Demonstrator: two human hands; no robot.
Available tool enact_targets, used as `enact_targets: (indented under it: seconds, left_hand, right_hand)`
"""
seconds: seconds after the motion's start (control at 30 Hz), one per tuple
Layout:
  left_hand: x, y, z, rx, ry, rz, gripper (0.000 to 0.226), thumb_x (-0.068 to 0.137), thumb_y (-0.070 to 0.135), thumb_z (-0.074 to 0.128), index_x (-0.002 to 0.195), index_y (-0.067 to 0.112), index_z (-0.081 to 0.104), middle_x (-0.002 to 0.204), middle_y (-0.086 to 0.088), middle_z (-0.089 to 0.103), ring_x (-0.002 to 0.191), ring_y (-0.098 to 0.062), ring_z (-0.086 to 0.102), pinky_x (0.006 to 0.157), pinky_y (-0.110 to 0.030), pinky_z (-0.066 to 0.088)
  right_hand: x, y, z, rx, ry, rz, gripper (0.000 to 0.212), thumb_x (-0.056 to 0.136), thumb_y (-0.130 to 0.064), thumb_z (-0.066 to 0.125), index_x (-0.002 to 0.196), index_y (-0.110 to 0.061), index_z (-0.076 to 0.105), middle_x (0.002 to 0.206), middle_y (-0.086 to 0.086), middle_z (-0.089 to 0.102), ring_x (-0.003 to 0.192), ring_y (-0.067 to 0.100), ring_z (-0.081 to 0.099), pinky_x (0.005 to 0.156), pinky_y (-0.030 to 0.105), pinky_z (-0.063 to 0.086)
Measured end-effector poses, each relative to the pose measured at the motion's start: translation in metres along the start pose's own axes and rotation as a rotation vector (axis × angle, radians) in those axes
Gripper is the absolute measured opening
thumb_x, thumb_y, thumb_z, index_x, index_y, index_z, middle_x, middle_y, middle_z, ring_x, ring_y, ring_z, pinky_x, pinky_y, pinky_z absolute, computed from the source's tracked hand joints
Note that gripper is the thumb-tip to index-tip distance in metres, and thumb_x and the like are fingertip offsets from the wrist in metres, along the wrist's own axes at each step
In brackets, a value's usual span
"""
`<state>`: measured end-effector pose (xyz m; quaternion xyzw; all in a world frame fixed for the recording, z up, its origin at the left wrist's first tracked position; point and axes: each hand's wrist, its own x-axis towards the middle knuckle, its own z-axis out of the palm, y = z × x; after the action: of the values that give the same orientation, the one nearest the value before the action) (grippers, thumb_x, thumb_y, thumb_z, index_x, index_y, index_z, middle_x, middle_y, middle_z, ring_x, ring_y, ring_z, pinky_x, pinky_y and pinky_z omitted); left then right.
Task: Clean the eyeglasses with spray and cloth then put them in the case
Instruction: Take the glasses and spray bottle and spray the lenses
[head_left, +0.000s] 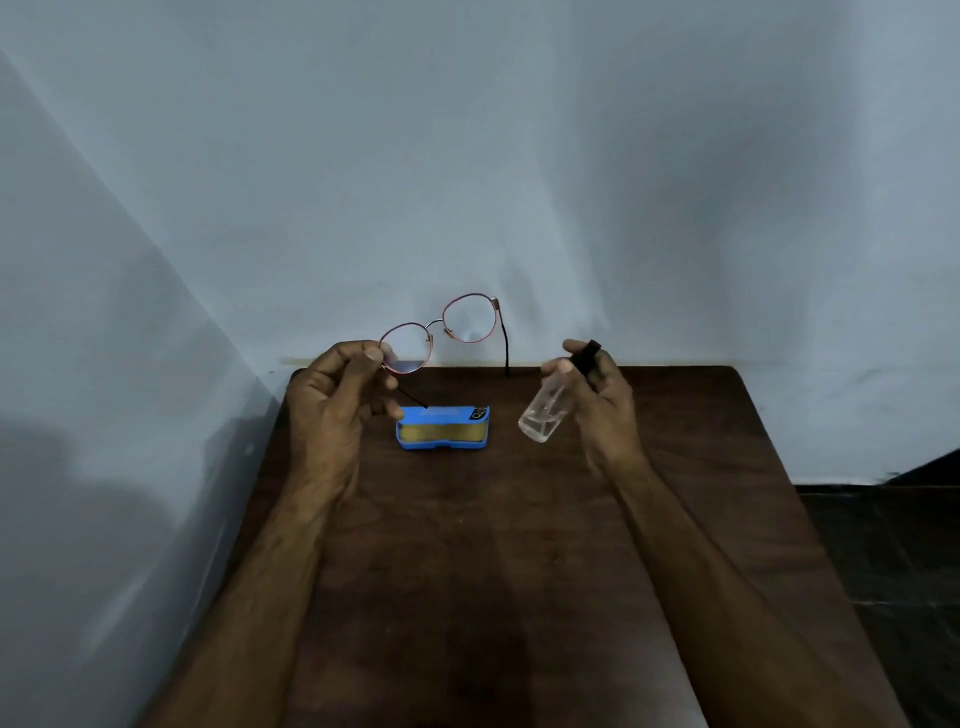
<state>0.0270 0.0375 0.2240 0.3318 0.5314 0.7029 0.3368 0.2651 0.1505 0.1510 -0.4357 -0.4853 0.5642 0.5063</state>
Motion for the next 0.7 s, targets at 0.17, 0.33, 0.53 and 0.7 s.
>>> enact_targets:
  seconds: [0.17, 0.33, 0.53, 0.7]
  left_hand:
    - [-0.009, 0.014, 0.014, -0.018, -0.020, 0.030, 0.026, 0.107, 0.001, 0.054, 0.090, 0.009, 0.073, 0.090, 0.000, 0.074, 0.071, -0.014, 0.062, 0.050, -0.027, 0.053]
    - [-0.014, 0.032, 0.019, -0.011, -0.026, 0.053, 0.025, 0.107, 0.001, 0.054, 0.090, 0.008, 0.072, 0.090, -0.002, 0.073, 0.070, -0.016, 0.060, 0.050, -0.027, 0.053]
    - [-0.018, 0.057, 0.015, 0.006, -0.010, 0.074, 0.024, 0.106, 0.003, 0.056, 0.088, 0.009, 0.072, 0.094, -0.004, 0.072, 0.073, -0.018, 0.059, 0.052, -0.029, 0.051]
    - [-0.023, 0.072, 0.016, 0.028, 0.010, 0.095, 0.024, 0.105, 0.004, 0.058, 0.088, 0.010, 0.074, 0.094, -0.004, 0.073, 0.074, -0.019, 0.060, 0.052, -0.029, 0.051]
  right_hand:
    - [-0.023, -0.043, 0.005, 0.379, 0.030, 0.072, 0.022, 0.109, -0.026, 0.052, 0.127, -0.013, 0.056, 0.093, 0.004, 0.063, 0.085, 0.020, 0.066, 0.080, 0.051, 0.060]
    - [-0.044, -0.067, 0.017, 0.422, 0.001, 0.105, 0.027, 0.110, -0.041, 0.043, 0.119, -0.017, 0.053, 0.084, 0.011, 0.064, 0.049, 0.024, 0.058, 0.048, 0.030, 0.051]
    - [-0.057, -0.092, 0.022, 0.402, -0.265, 0.178, 0.049, 0.098, -0.042, 0.036, 0.119, -0.005, 0.062, 0.067, 0.010, 0.051, 0.044, 0.022, 0.049, 0.047, 0.027, 0.044]
    - [-0.066, -0.114, 0.028, 0.332, -0.323, 0.117, 0.042, 0.098, -0.032, 0.045, 0.126, -0.004, 0.060, 0.073, 0.009, 0.055, 0.057, 0.022, 0.057, 0.050, 0.034, 0.054]
